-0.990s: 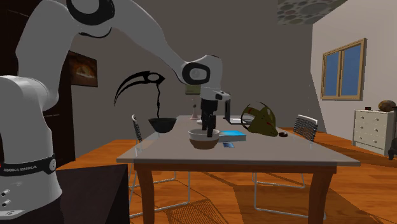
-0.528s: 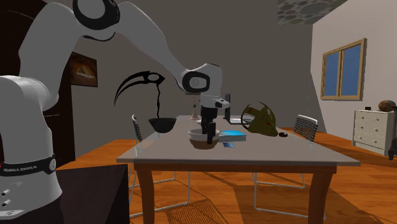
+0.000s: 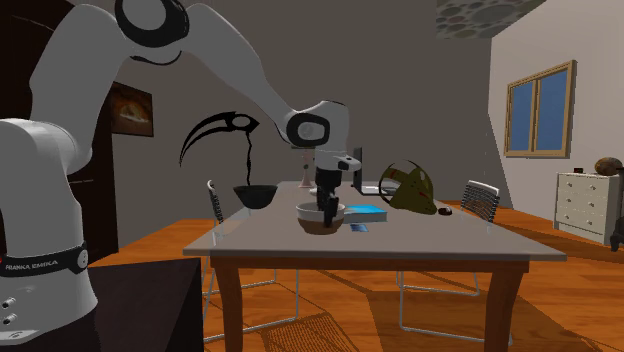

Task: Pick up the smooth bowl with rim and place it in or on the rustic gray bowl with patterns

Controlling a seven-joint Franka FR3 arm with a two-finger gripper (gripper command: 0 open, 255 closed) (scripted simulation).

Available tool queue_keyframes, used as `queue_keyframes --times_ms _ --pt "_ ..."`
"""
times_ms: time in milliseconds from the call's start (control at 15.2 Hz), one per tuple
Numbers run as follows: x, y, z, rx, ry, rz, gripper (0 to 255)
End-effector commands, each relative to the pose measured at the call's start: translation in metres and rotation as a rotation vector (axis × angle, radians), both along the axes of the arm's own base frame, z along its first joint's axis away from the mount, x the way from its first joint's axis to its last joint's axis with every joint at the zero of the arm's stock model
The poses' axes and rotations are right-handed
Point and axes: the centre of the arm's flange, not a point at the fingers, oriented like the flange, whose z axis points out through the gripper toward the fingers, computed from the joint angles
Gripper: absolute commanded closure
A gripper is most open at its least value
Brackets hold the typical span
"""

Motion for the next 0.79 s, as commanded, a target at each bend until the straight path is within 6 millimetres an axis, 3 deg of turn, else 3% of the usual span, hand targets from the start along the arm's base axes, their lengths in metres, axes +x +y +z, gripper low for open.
queue_keyframes --times_ms 0,528,726 --pt "0.000 0.000 0.000 0.000 0.000 0.000 255" --pt "0.000 0.000 0.000 0.000 0.000 0.000 255" --pt "0.000 0.000 0.016 0.000 0.000 0.000 255"
